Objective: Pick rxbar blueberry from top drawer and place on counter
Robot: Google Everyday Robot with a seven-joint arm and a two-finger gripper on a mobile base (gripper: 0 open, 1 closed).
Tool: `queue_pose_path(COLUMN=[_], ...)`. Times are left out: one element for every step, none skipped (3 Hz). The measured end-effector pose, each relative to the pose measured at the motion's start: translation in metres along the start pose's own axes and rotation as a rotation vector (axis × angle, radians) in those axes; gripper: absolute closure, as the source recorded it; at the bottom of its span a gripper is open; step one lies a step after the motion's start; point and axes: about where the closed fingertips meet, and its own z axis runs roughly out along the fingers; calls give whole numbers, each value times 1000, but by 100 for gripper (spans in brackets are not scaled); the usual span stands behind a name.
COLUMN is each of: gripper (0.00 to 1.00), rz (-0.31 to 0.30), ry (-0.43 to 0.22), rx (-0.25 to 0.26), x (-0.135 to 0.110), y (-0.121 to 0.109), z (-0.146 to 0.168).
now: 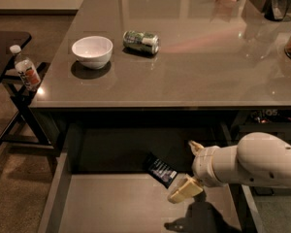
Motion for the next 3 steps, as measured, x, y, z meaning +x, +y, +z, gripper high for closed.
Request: queue_pose_path(gripper=[0, 0, 0], rz=[9, 22, 39], ry=[4, -26, -69], rx=[-39, -41, -25], x=[-3, -12, -19], y=[8, 10, 12], z=[23, 34, 44])
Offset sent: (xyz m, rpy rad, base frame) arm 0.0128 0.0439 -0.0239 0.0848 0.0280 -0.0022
